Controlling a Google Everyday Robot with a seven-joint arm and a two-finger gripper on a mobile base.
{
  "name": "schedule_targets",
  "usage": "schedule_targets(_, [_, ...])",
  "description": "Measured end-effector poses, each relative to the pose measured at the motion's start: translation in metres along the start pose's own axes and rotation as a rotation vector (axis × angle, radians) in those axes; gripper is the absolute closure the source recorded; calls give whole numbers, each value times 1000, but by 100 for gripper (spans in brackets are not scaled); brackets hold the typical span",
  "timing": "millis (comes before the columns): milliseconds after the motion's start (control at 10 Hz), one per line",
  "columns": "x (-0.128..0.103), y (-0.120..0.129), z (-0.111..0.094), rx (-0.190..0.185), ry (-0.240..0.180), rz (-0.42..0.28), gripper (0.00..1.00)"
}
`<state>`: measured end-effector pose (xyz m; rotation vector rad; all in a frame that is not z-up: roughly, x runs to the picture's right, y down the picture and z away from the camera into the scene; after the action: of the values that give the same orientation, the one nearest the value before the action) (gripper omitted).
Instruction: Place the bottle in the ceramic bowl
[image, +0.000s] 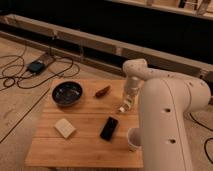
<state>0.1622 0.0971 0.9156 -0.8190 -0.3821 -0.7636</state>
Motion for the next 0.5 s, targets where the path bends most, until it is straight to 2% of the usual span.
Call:
schedule_targets(100, [-1, 0, -1, 9, -4, 2, 96])
schedule_targets(200, [-2, -2, -8, 25, -3, -7, 100])
schedule_targets(300, [-4, -4, -15, 40, 0, -22, 100])
schedule_targets(500, [-11, -15, -43, 87, 14, -90, 100])
